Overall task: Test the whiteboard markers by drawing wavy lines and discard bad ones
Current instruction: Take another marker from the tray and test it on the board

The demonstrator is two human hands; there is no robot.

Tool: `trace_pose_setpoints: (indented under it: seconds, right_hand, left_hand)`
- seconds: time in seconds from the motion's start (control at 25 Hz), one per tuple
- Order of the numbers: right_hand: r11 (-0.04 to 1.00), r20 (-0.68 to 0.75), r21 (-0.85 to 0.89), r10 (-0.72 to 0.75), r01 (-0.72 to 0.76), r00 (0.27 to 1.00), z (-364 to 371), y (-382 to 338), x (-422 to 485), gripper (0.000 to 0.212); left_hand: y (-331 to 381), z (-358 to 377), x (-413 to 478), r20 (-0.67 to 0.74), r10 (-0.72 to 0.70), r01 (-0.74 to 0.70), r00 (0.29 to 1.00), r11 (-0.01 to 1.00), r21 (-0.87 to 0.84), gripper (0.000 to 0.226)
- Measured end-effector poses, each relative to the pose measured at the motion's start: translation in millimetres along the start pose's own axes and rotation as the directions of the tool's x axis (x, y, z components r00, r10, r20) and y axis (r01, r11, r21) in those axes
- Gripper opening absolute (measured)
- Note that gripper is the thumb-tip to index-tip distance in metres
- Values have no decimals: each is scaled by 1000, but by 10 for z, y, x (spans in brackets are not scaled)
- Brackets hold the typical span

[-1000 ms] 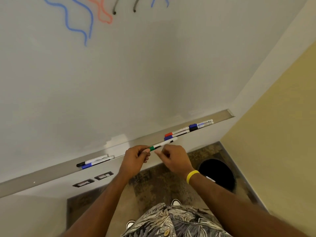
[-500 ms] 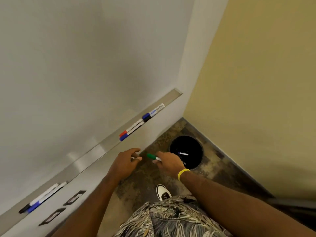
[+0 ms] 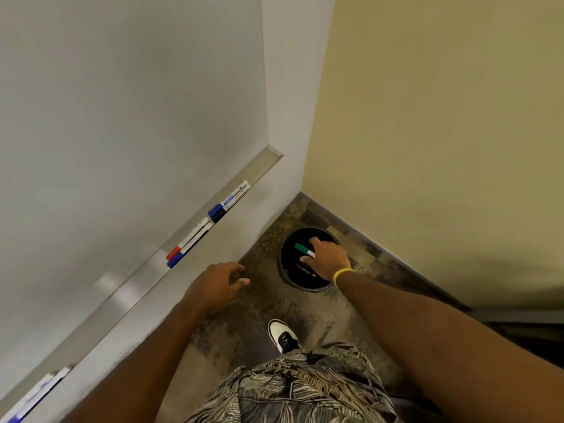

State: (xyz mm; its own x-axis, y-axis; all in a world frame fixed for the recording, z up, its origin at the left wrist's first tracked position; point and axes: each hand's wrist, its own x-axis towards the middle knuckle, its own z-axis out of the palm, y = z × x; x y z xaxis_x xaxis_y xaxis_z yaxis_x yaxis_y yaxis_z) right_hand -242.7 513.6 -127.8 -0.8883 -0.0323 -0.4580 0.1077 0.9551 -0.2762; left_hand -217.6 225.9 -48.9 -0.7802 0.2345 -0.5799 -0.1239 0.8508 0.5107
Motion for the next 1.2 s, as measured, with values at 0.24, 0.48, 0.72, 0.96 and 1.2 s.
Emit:
trace_pose_setpoints:
  seconds: [0.24,0.48,0.72,0.96,1.2]
  right_hand:
    - [976,-86,-211,-73,54,994,-120,299,128,83]
    - [976,-120,-213,-81,54,989,-85,275,-115,94]
    - [958,-63,-228,-193,175,979,26,-107,-290,104]
    - [916,-25,-257,-324,307,946,145,-716,-461,106]
    - [830,32,-310,-479,464,878,325,-1468,-615,102]
  left_hand:
    - [240,20,179,-126,154,-107,980,942,319,67]
    - [115,237,304,-222,259,-106,940,840,532,108]
    - [-191,314,27,-307,175,6,935,861,509,109]
    - [-658,328,-430,-390,69,127,918,881,456,106]
    - [-1279,320,-1024,-524,-44,266,851,896,356,104]
